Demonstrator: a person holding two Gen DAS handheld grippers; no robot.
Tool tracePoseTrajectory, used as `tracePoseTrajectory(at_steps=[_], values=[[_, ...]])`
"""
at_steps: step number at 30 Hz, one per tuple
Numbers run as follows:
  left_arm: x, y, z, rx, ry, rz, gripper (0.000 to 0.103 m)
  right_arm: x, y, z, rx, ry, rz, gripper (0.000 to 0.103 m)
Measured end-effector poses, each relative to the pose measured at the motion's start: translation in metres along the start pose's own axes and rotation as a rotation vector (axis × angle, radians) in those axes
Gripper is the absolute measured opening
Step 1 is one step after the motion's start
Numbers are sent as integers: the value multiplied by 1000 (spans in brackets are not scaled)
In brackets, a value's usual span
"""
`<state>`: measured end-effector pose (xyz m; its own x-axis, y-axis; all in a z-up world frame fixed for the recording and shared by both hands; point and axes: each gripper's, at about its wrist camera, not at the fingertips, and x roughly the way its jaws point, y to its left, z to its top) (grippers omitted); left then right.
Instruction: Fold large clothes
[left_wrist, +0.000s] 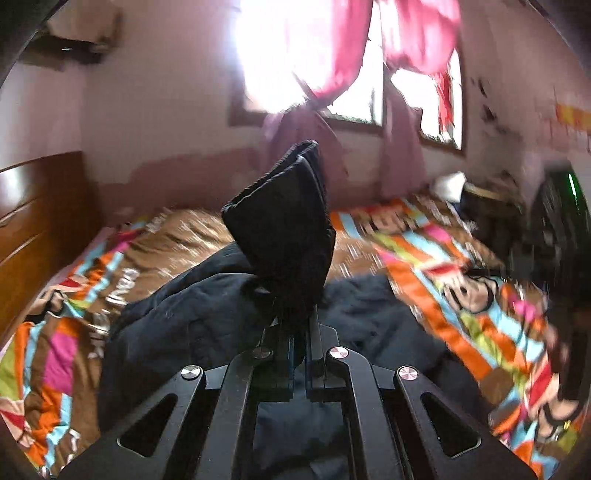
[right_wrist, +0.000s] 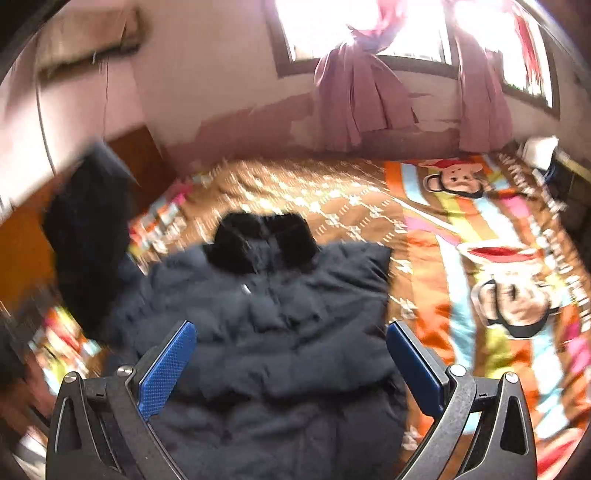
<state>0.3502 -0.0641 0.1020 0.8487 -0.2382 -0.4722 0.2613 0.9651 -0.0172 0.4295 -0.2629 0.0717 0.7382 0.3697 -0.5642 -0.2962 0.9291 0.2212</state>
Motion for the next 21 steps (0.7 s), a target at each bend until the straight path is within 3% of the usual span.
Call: tracePoseTrajectory(at_steps=[2,5,9,17,21], values=[[18,-16,-12,37,47,-14,2,11,-13,11,57,8,129,103],[41,-41,-36,113,94,-19,2,34,-30,15,162,39,249,103],[63,-62,-67,188,162,-24,2,63,-45,4,269,126,299,103],[97,-79,-115,292,263,-51,2,103,-83,-29,461,258,291,97],[103,-84,-126,329,277,-55,2,118,-94,-36,542,293,311,96]])
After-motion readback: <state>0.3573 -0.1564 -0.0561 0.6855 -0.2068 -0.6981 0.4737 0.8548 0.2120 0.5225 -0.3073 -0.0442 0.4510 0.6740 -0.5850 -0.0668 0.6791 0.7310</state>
